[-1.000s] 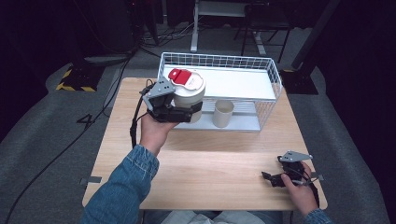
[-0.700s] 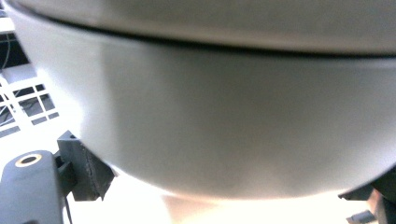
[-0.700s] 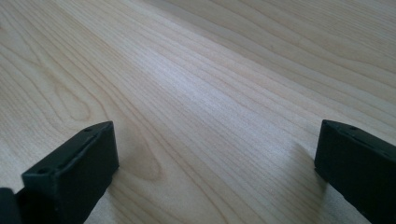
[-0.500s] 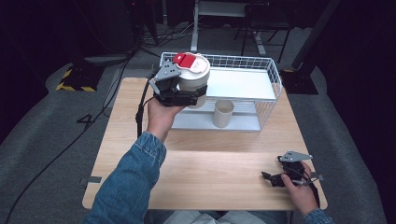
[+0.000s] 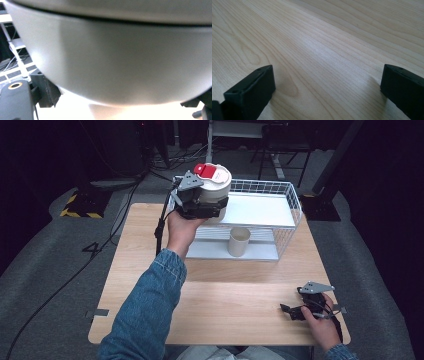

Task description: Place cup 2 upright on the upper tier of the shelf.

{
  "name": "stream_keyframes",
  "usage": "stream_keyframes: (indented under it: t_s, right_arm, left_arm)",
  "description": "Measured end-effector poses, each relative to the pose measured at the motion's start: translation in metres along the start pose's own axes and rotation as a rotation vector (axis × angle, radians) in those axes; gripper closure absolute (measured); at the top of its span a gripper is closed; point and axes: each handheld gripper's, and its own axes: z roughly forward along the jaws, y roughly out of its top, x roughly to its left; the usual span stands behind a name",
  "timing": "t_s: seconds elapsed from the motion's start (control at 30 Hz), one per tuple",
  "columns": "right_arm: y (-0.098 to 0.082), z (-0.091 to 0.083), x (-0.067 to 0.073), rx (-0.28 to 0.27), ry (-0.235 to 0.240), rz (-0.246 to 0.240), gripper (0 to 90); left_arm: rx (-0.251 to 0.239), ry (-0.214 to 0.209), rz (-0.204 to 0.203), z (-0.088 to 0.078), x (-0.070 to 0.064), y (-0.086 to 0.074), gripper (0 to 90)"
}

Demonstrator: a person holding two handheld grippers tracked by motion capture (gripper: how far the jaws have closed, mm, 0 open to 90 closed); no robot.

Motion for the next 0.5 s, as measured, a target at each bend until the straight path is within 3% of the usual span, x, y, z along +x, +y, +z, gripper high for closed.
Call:
stream_keyframes:
  t_s: [0.13, 0.27, 0.4, 0.5]
  right_arm:
    - [0.000, 0.000, 0.000, 0.000, 0.000, 0.000, 0.0]
    - [0.000, 0.000, 0.000, 0.000, 0.000, 0.000, 0.0]
    - [0.000, 0.000, 0.000, 0.000, 0.000, 0.000, 0.0]
    - [0.000, 0.000, 0.000, 0.000, 0.000, 0.000, 0.0]
  left_arm:
    - [-0.006, 0.019, 0.002, 0.011, 0.002, 0.003, 13.2]
    - [-0.003, 0.027, -0.016, 0.022, 0.003, 0.004, 13.1]
    - [-0.030, 0.053, -0.055, 0.034, 0.005, 0.002, 13.1]
    - [-0.018, 0.068, -0.052, 0.041, 0.006, 0.002, 13.1]
